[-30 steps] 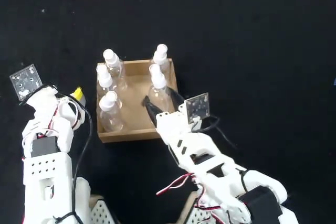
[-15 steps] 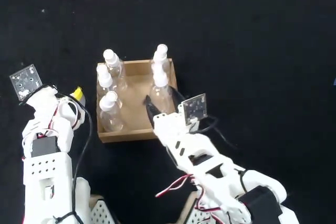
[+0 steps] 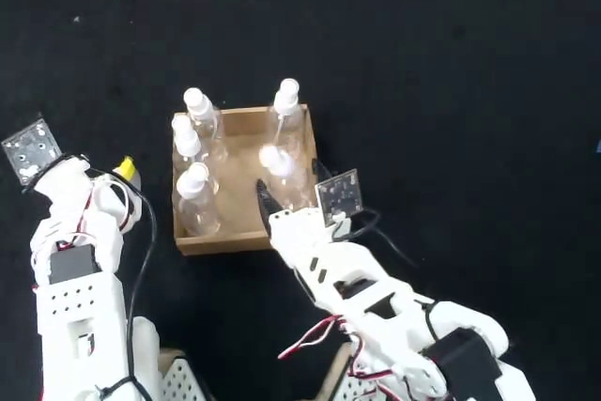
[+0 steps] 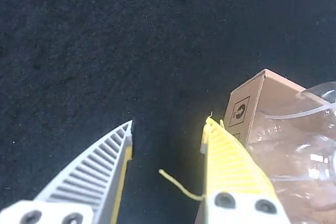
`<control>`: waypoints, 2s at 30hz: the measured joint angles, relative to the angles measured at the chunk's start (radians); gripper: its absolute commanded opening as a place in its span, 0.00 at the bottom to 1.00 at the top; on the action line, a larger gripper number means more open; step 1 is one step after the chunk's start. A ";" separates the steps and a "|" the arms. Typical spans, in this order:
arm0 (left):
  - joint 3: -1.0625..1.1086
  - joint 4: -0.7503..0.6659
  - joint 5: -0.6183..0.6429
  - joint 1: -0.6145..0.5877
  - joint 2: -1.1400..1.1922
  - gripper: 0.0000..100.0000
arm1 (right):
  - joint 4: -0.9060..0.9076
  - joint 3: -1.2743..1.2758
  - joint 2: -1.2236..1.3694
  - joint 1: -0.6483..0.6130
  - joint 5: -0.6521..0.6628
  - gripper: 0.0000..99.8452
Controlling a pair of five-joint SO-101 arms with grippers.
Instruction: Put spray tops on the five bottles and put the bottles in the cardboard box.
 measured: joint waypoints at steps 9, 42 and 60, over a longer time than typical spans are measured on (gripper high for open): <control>0.000 0.000 0.000 0.000 0.000 0.19 | 0.000 0.000 0.000 0.000 0.000 0.30; 0.000 0.000 0.000 0.000 0.000 0.19 | 0.176 0.000 -0.216 0.000 0.000 0.30; 0.000 0.000 0.000 0.000 0.000 0.19 | 0.914 -0.219 -0.799 0.000 0.000 0.30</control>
